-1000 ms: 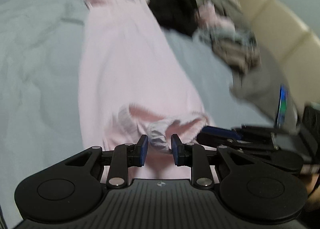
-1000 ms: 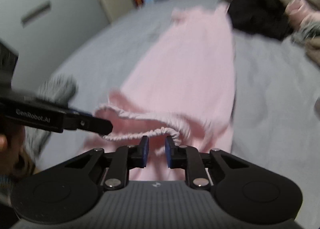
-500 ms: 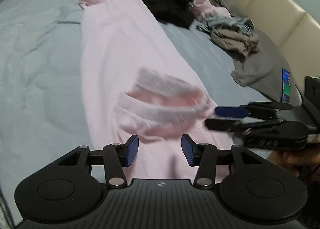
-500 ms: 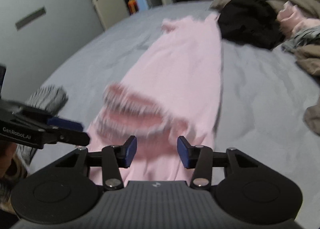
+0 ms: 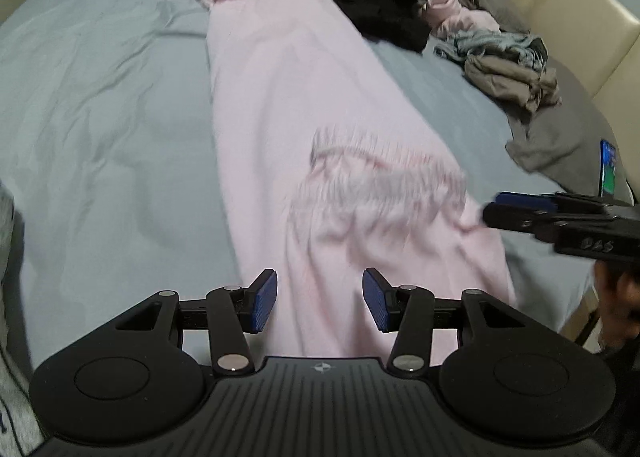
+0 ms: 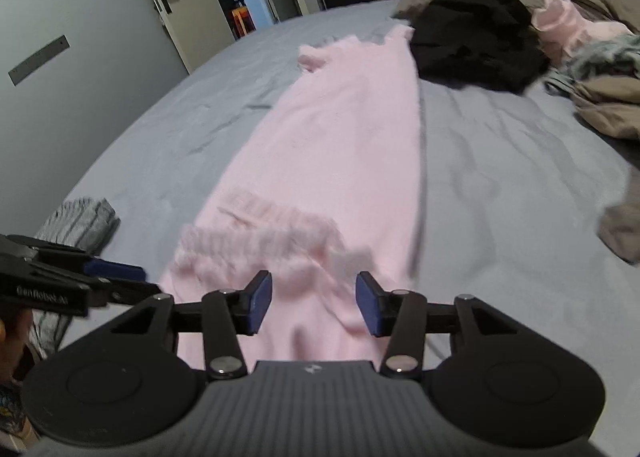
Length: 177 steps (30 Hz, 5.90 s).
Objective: Fold clothes
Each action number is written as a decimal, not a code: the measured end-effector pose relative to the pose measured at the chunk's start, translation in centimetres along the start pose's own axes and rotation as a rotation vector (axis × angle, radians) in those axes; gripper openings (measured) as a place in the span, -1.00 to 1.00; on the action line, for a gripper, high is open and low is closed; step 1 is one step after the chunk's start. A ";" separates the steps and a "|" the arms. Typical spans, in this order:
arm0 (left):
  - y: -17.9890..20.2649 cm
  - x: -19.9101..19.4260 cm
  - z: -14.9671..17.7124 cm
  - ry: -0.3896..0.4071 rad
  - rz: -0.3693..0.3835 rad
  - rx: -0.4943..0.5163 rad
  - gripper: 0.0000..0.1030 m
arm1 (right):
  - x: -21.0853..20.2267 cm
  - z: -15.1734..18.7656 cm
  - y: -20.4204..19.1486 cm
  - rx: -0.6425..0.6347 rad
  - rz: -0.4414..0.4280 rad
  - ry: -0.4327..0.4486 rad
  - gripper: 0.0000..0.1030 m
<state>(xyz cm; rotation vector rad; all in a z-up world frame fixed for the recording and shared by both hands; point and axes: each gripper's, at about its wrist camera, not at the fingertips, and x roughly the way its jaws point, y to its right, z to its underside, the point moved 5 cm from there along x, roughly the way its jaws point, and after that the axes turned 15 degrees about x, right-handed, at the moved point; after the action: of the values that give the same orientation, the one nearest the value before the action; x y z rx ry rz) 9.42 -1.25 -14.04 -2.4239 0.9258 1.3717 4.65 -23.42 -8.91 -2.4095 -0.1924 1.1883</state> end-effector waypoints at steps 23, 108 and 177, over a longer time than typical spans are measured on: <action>1.7 -2.7 5.8 0.002 0.155 0.119 -0.97 | -1.1 6.8 1.2 -0.065 -0.009 -0.171 -0.93; 5.8 -0.7 9.0 -0.200 0.089 0.048 -0.98 | -4.3 10.3 1.7 0.110 -0.068 -0.257 -0.86; 3.3 0.3 -0.5 -0.002 0.251 0.051 -0.88 | -1.1 3.0 1.9 -0.080 -0.194 -0.166 -0.82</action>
<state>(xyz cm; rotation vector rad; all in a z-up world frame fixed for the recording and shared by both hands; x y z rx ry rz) 7.86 -4.16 -13.66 -2.3310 1.2838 1.4086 1.53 -24.50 -10.55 -2.2972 -0.5226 1.3102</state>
